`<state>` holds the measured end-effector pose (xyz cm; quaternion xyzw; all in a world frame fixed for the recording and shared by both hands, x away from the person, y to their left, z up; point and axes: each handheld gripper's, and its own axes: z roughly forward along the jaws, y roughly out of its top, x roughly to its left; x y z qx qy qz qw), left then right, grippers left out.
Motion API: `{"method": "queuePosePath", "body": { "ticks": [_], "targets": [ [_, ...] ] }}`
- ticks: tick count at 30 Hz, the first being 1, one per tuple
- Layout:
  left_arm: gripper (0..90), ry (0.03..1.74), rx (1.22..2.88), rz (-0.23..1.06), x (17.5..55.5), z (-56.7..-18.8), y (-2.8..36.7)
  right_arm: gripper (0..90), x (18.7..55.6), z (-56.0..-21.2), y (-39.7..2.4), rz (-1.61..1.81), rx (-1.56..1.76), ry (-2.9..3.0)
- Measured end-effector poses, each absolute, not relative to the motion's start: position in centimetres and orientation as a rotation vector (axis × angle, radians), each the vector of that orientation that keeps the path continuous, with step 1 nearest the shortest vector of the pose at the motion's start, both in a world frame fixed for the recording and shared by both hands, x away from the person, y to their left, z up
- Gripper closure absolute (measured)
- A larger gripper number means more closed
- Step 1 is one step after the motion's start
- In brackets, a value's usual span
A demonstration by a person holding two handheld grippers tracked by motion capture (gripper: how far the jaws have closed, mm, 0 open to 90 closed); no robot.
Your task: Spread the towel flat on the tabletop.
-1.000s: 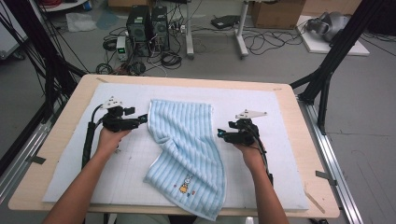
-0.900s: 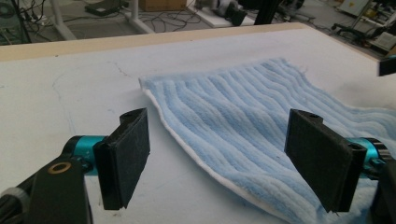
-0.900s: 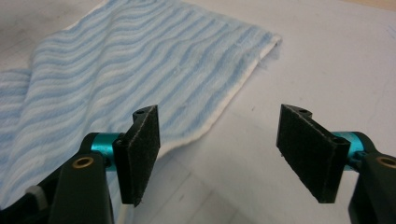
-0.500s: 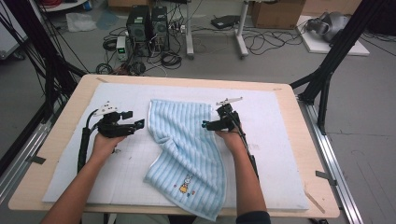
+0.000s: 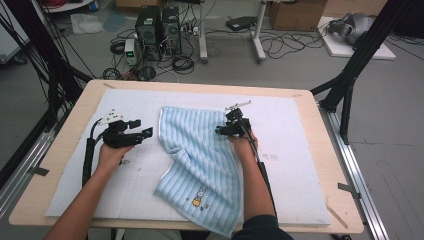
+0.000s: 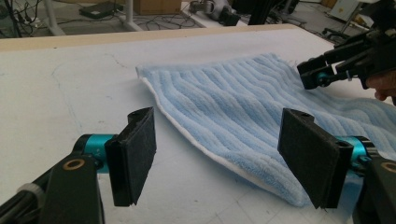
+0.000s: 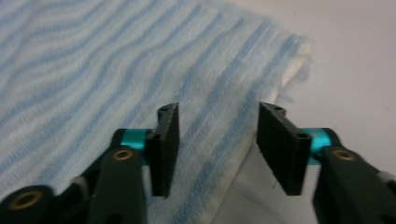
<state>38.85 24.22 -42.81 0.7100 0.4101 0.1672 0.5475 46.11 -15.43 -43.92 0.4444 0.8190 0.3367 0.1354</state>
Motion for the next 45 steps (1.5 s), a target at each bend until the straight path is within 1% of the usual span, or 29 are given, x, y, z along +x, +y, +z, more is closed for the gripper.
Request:
{"method": "queuePosePath", "body": {
  "ticks": [1,2,3,5,10,16,18,19,21,25,28,31,37,39,42,45],
  "targets": [
    [28.6,0.972,1.682,0.396,38.8,-42.8,24.2,56.2,46.0,-43.9,-15.2,0.946,1.255,2.373],
    [28.6,0.975,1.689,0.393,38.9,-42.9,24.2,65.9,46.1,-43.8,-15.3,0.952,1.234,2.386],
    [28.7,0.978,1.688,0.394,38.9,-43.0,24.2,78.6,46.1,-43.8,-15.3,0.971,1.211,2.4],
    [29.2,0.978,1.693,0.39,38.9,-43.0,24.1,83.2,46.1,-43.8,-15.1,0.936,1.162,2.396],
    [29.4,0.987,1.703,0.388,38.9,-43.2,24.1,85.3,46.4,-43.8,-15.0,0.855,1.143,2.316],
    [30.2,0.986,1.717,0.387,38.9,-43.4,23.8,85.3,47.0,-43.6,-17.5,0.781,1.297,2.117],
    [31.3,0.982,1.725,0.385,38.9,-43.4,23.7,83.6,47.1,-43.5,-18.4,0.757,1.347,2.07],
    [32.1,0.98,1.727,0.383,38.9,-43.5,23.7,79.8,47.1,-43.5,-18.8,0.77,1.373,2.067],
    [33.2,0.976,1.733,0.378,38.9,-43.5,23.6,68.3,47.0,-43.4,-19.3,0.822,1.402,2.055],
    [38.7,0.961,1.745,0.358,38.9,-43.6,23.4,55.3,46.1,-42.6,-19.5,0.957,1.381,2.061],
    [47.0,0.964,1.761,0.33,38.9,-43.8,23.0,50.9,44.8,-42.1,-19.7,1.021,1.318,2.093],
    [50.4,0.95,1.777,0.318,38.9,-44.0,22.4,47.5,43.2,-41.7,-20.1,1.109,1.296,2.132],
    [49.6,0.956,1.767,0.298,39.2,-43.9,21.6,44.2,39.9,-40.8,-21.4,1.161,1.216,2.208],
    [48.1,0.966,1.763,0.286,39.6,-43.9,20.8,42.8,38.8,-40.7,-21.9,1.181,1.205,2.218],
    [43.2,0.982,1.756,0.307,40.0,-44.2,19.7,40.5,37.4,-40.7,-22.5,1.191,1.22,2.243],
    [41.4,1.001,1.793,0.291,40.6,-44.6,18.7,40.6,36.2,-41.1,-22.8,1.218,1.202,2.239]
  ]
}}
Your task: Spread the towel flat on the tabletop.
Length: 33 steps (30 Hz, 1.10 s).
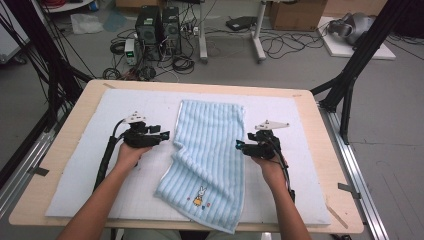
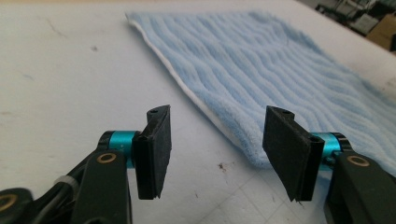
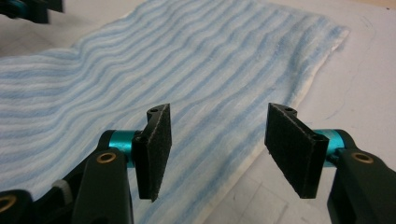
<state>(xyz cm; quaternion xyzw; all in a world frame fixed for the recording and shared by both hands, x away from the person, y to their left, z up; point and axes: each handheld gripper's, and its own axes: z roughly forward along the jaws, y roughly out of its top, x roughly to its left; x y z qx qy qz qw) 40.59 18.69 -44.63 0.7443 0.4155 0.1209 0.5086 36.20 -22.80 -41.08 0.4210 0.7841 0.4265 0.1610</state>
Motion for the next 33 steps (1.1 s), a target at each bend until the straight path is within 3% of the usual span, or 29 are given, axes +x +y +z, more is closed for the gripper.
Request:
{"method": "queuePosePath", "body": {
  "ticks": [7,17,21,24,33],
  "targets": [
    [41.7,1.019,1.836,0.303,41.6,-44.6,16.9,40.6,36.1,-41.6,-23.4,1.208,1.2,2.246],
    [42.5,0.969,2.069,0.427,42.6,-45.0,13.0,40.4,36.4,-41.7,-23.9,1.248,1.192,2.238],
    [60.4,0.925,2.1,0.429,43.0,-44.7,12.2,40.4,36.5,-41.8,-23.8,1.265,1.2,2.242],
    [83.2,0.902,2.118,0.389,43.5,-44.5,11.9,40.2,36.5,-41.8,-23.8,1.262,1.198,2.247],
    [85.9,1.037,2.038,0.434,44.8,-44.7,13.4,39.6,36.4,-42.0,-23.4,1.25,1.186,2.274]
  ]
}}
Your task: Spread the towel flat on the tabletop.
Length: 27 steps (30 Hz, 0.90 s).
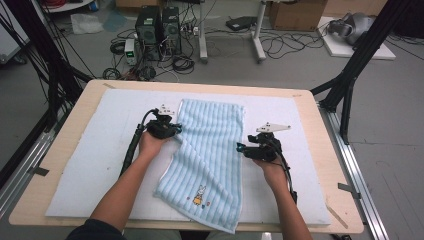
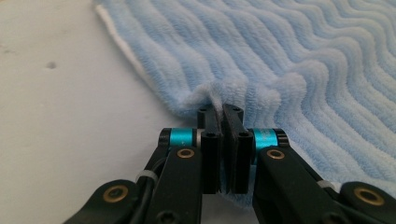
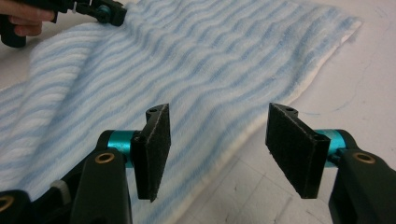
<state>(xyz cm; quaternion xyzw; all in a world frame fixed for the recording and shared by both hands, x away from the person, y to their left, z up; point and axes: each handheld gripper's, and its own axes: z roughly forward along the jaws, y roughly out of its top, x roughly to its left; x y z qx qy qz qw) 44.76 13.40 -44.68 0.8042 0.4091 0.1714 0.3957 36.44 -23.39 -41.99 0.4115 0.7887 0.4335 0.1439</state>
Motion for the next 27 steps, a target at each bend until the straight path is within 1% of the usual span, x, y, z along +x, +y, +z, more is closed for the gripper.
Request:
{"method": "queuePosePath", "body": {
  "ticks": [7,10,13,14,15,17,18,21,22,25,27],
  "targets": [
    [85.9,1.153,2.006,0.499,45.4,-44.5,16.0,39.2,36.4,-42.2,-23.3,1.245,1.193,2.283],
    [86.0,1.212,1.968,0.527,45.6,-44.4,17.3,39.2,36.4,-42.3,-23.4,1.246,1.194,2.282],
    [85.6,1.24,1.946,0.514,45.7,-44.5,18.2,39.2,36.4,-42.4,-23.3,1.244,1.196,2.282],
    [84.0,1.249,1.93,0.513,45.7,-44.5,18.2,39.2,36.4,-42.4,-23.3,1.247,1.197,2.28],
    [79.0,1.249,1.93,0.513,45.7,-44.5,18.2,39.2,36.4,-42.4,-23.3,1.247,1.197,2.28],
    [58.5,1.273,1.87,0.476,45.6,-44.4,18.5,39.6,36.4,-42.3,-23.2,1.264,1.201,2.271],
    [52.1,1.273,1.87,0.476,45.6,-44.4,18.5,39.9,36.4,-42.3,-23.1,1.268,1.2,2.269],
    [44.2,1.216,1.812,0.494,44.3,-44.2,19.1,43.2,36.4,-42.3,-23.0,1.285,1.205,2.25],
    [42.9,1.204,1.812,0.492,43.9,-44.2,19.3,47.3,36.4,-42.3,-22.9,1.306,1.207,2.252],
    [42.0,1.176,1.786,0.484,42.9,-44.3,20.0,56.2,36.2,-42.6,-21.6,1.328,1.163,2.318],
    [42.0,1.155,1.785,0.474,42.3,-44.2,20.3,59.5,36.0,-42.9,-20.1,1.306,1.102,2.384]
  ]
}}
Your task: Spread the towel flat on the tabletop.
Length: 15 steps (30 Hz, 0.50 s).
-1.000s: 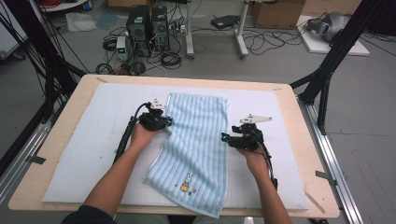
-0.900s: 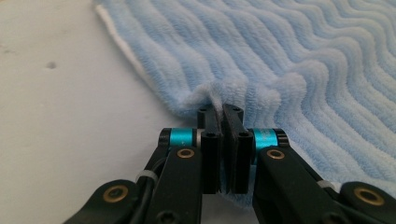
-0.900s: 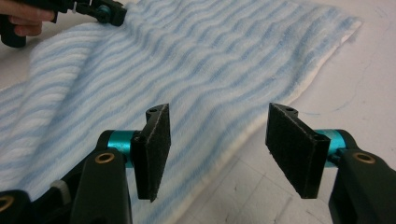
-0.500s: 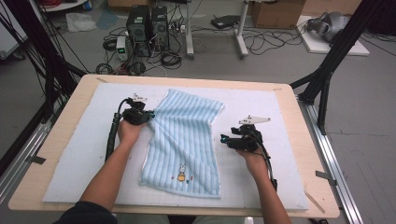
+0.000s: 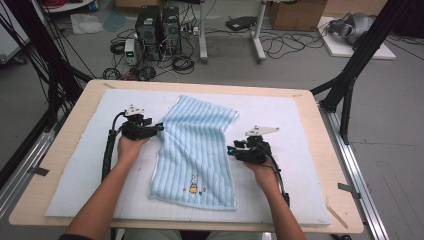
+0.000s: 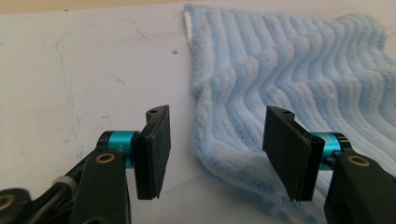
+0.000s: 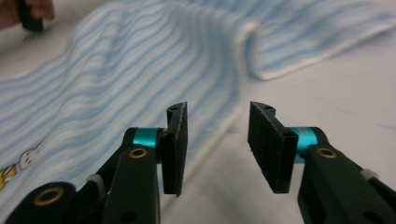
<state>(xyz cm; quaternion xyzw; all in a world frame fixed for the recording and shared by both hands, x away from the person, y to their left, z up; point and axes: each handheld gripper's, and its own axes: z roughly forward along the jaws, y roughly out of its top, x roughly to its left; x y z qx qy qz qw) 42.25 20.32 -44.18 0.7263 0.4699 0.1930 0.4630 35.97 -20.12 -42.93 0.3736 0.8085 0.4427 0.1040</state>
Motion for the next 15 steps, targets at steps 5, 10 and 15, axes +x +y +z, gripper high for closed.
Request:
{"method": "queuePosePath", "body": {
  "ticks": [5,10,15],
  "targets": [
    [42.0,1.124,1.775,0.464,41.0,-44.0,20.8,63.6,35.9,-44.3,-17.0,1.25,1.026,2.497],
    [42.0,1.107,1.784,0.444,40.0,-43.8,21.2,82.8,35.6,-44.4,-16.7,1.132,0.974,2.523],
    [42.1,1.096,1.794,0.436,39.1,-44.0,21.5,88.9,35.2,-43.9,-17.8,1.068,1.001,2.571]
  ]
}}
